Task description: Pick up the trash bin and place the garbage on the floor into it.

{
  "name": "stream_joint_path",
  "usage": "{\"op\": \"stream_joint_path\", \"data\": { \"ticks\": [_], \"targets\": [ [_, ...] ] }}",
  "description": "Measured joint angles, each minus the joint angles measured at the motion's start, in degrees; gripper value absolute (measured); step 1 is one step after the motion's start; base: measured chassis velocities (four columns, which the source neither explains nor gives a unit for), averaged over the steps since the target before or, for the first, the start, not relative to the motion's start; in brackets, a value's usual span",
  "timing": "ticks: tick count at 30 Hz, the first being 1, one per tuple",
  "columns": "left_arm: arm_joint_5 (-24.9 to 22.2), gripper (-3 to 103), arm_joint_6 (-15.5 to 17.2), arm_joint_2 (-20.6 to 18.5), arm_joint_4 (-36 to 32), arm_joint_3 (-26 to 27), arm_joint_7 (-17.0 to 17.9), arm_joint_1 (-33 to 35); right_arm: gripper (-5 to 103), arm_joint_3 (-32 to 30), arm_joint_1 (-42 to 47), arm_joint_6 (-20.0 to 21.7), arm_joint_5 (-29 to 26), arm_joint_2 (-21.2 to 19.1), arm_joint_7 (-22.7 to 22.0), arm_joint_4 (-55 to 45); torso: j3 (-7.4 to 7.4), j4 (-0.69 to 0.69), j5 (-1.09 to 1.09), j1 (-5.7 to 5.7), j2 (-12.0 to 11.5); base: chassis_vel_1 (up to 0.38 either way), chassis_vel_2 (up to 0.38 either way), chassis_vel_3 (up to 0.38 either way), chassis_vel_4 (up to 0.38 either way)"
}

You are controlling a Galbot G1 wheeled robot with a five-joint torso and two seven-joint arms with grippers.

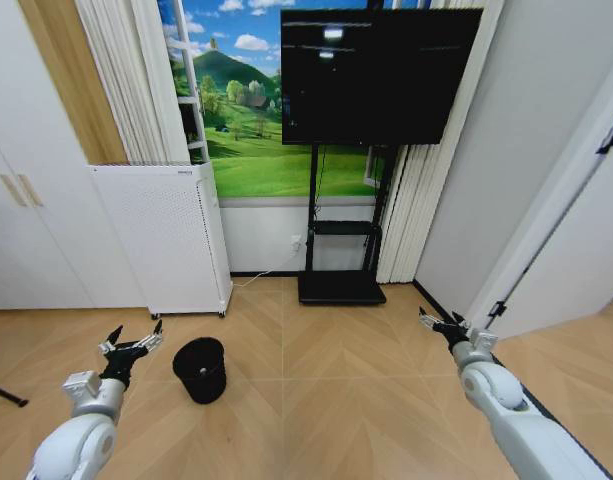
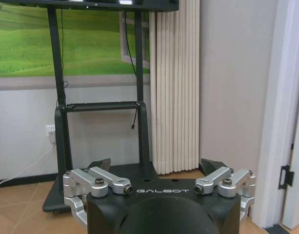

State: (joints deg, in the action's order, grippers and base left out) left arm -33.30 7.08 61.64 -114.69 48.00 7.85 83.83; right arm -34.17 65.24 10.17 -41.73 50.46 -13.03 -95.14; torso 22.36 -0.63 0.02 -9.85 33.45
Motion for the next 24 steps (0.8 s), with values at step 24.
{"op": "stream_joint_path", "data": {
  "ticks": [24],
  "targets": [
    [0.0, 100, 0.0, 0.0, 0.0, 0.0, 0.0, 0.0, 100, 0.0, 0.0, 0.0, 0.0, 0.0, 0.0, 0.0, -0.01, -0.02, -0.01, 0.01, 0.0, 0.325, -0.359, -0.333, 0.354]
  ]
}}
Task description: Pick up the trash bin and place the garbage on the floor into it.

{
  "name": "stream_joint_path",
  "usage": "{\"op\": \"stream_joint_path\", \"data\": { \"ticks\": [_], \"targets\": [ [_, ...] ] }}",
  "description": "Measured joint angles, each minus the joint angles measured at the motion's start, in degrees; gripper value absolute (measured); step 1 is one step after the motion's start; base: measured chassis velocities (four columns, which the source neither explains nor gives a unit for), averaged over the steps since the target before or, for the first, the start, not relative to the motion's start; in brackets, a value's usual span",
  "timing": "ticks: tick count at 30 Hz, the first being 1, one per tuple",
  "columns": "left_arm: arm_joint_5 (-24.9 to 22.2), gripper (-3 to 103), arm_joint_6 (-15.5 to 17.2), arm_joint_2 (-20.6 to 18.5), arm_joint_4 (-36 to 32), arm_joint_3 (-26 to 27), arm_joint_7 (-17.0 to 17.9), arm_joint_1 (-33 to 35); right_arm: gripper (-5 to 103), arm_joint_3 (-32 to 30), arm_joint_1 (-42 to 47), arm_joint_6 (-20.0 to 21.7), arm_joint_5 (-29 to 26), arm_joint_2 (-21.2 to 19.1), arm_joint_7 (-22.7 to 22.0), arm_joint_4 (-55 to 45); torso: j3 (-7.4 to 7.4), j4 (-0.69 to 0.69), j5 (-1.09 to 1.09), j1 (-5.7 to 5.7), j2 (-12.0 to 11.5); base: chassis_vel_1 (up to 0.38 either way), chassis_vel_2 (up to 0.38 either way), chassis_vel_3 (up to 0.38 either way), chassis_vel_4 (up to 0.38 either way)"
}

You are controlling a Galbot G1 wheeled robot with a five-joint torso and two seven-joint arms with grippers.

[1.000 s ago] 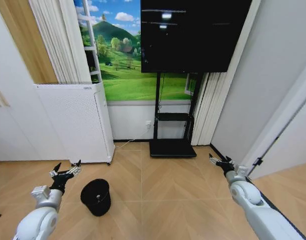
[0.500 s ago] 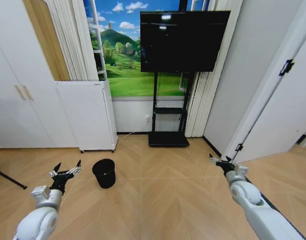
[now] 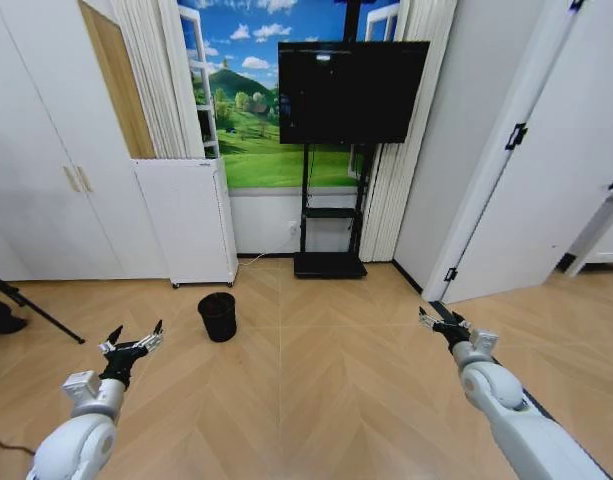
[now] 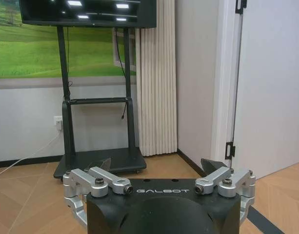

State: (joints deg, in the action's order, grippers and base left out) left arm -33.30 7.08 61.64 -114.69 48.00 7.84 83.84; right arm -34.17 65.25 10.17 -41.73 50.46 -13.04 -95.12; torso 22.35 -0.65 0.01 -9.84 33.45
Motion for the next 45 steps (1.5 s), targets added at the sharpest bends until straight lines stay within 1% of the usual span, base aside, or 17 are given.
{"op": "stream_joint_path", "data": {
  "ticks": [1, 2, 3, 4, 5, 6, 10, 11, 13, 15, 19, 31, 45],
  "targets": [
    [0.0, 100, 0.0, 0.0, 0.0, 0.0, 0.0, 0.0, 100, 0.0, 0.0, 0.0, 0.0, 0.0, 0.0, 0.0, 0.00, 0.01, -0.06, 0.01, 0.0, 0.130, -0.109, -0.230, 0.220],
    [0.0, 100, 0.0, 0.0, 0.0, 0.0, 0.0, 0.0, 100, 0.0, 0.0, 0.0, 0.0, 0.0, 0.0, 0.0, -0.01, 0.06, -0.03, 0.01, 0.0, 0.130, -0.018, -0.120, 0.131],
    [0.0, 100, 0.0, 0.0, 0.0, 0.0, 0.0, 0.0, 100, 0.0, 0.0, 0.0, 0.0, 0.0, 0.0, 0.0, -0.01, 0.06, -0.03, 0.01, 0.0, 0.130, -0.018, -0.120, 0.131],
    [0.0, 100, 0.0, 0.0, 0.0, 0.0, 0.0, 0.0, 100, 0.0, 0.0, 0.0, 0.0, 0.0, 0.0, 0.0, 0.00, -0.02, 0.04, 0.01, 0.0, 0.047, -0.018, -0.059, 0.043],
    [0.0, 100, 0.0, 0.0, 0.0, 0.0, 0.0, 0.0, 100, 0.0, 0.0, 0.0, 0.0, 0.0, 0.0, 0.0, 0.00, -0.02, 0.04, 0.01, 0.0, 0.047, -0.018, -0.059, 0.043],
    [0.0, 100, 0.0, 0.0, 0.0, 0.0, 0.0, 0.0, 100, 0.0, 0.0, 0.0, 0.0, 0.0, 0.0, 0.0, 0.01, -0.04, -0.05, -0.01, 0.0, -0.040, -0.045, 0.014, -0.054],
    [0.0, 100, 0.0, 0.0, 0.0, 0.0, 0.0, 0.0, 100, 0.0, 0.0, 0.0, 0.0, 0.0, 0.0, 0.0, 0.03, -0.01, 0.01, -0.06, 0.0, -0.094, 0.041, 0.085, -0.071],
    [0.0, 100, 0.0, 0.0, 0.0, 0.0, 0.0, 0.0, 100, 0.0, 0.0, 0.0, 0.0, 0.0, 0.0, 0.0, 0.04, 0.02, -0.02, -0.07, 0.0, -0.044, 0.089, 0.097, -0.025],
    [0.0, 100, 0.0, 0.0, 0.0, 0.0, 0.0, 0.0, 100, 0.0, 0.0, 0.0, 0.0, 0.0, 0.0, 0.0, 0.04, 0.04, -0.03, -0.07, 0.0, -0.044, 0.089, 0.097, -0.025],
    [0.0, 100, 0.0, 0.0, 0.0, 0.0, 0.0, 0.0, 100, 0.0, 0.0, 0.0, 0.0, 0.0, 0.0, 0.0, 0.03, 0.02, 0.00, -0.07, 0.0, 0.000, 0.000, 0.000, 0.000],
    [0.0, 100, 0.0, 0.0, 0.0, 0.0, 0.0, 0.0, 100, 0.0, 0.0, 0.0, 0.0, 0.0, 0.0, 0.0, 0.02, -0.01, -0.02, -0.04, 0.0, 0.034, -0.044, -0.052, 0.026],
    [0.0, 100, 0.0, 0.0, 0.0, 0.0, 0.0, 0.0, 100, 0.0, 0.0, 0.0, 0.0, 0.0, 0.0, 0.0, 0.01, 0.01, -0.01, -0.02, 0.0, 0.028, -0.028, -0.023, 0.020],
    [0.0, 100, 0.0, 0.0, 0.0, 0.0, 0.0, 0.0, 100, 0.0, 0.0, 0.0, 0.0, 0.0, 0.0, 0.0, 0.02, 0.00, -0.01, -0.03, 0.0, 0.000, 0.000, 0.000, 0.000]
  ]
}}
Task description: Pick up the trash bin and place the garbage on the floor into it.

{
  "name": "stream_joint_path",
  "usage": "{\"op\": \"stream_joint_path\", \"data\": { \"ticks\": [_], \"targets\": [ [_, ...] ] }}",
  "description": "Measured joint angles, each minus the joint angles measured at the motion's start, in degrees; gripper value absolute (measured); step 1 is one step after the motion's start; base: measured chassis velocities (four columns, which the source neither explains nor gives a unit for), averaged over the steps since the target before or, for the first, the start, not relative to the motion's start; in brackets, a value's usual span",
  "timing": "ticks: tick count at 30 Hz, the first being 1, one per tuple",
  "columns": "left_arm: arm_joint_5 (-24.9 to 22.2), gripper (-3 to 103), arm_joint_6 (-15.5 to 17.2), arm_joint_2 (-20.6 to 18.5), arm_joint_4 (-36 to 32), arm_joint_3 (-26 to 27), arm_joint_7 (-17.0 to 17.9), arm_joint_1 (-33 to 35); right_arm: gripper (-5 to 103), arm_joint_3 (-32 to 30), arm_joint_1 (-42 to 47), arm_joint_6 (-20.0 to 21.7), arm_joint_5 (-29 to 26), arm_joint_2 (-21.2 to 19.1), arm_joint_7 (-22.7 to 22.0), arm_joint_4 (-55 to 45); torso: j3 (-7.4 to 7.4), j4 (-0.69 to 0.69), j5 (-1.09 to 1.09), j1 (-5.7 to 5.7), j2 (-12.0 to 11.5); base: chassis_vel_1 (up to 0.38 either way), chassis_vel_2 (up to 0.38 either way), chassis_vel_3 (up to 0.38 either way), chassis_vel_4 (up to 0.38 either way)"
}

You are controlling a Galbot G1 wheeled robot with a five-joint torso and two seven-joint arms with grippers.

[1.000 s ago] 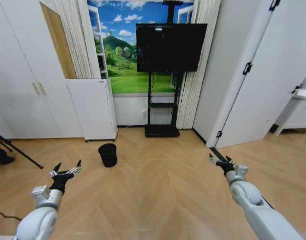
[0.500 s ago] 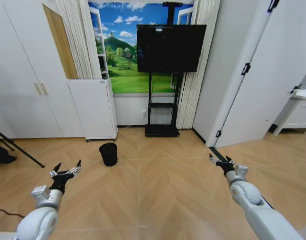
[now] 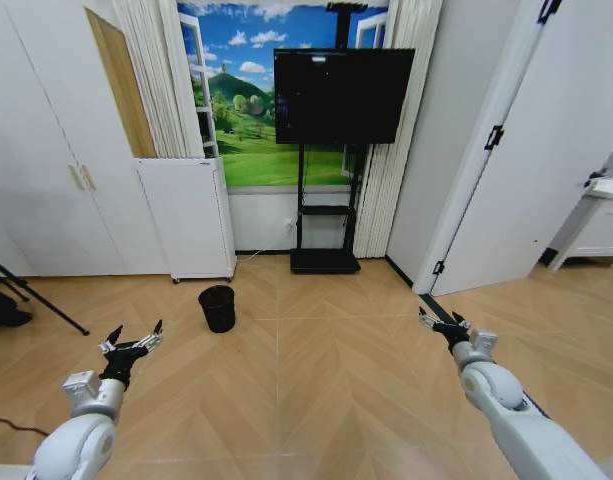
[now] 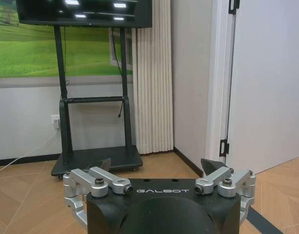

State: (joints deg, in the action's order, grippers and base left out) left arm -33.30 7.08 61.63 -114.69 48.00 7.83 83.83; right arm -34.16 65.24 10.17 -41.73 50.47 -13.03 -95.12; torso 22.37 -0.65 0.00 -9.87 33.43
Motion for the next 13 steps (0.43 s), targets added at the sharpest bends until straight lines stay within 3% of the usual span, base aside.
{"op": "stream_joint_path", "data": {
  "ticks": [13],
  "targets": [
    [0.0, 100, 0.0, 0.0, 0.0, 0.0, 0.0, 0.0, 100, 0.0, 0.0, 0.0, 0.0, 0.0, 0.0, 0.0, 0.00, 0.00, 0.00, 0.00, 0.0, 0.000, 0.000, 0.000, 0.000]
  ]
}}
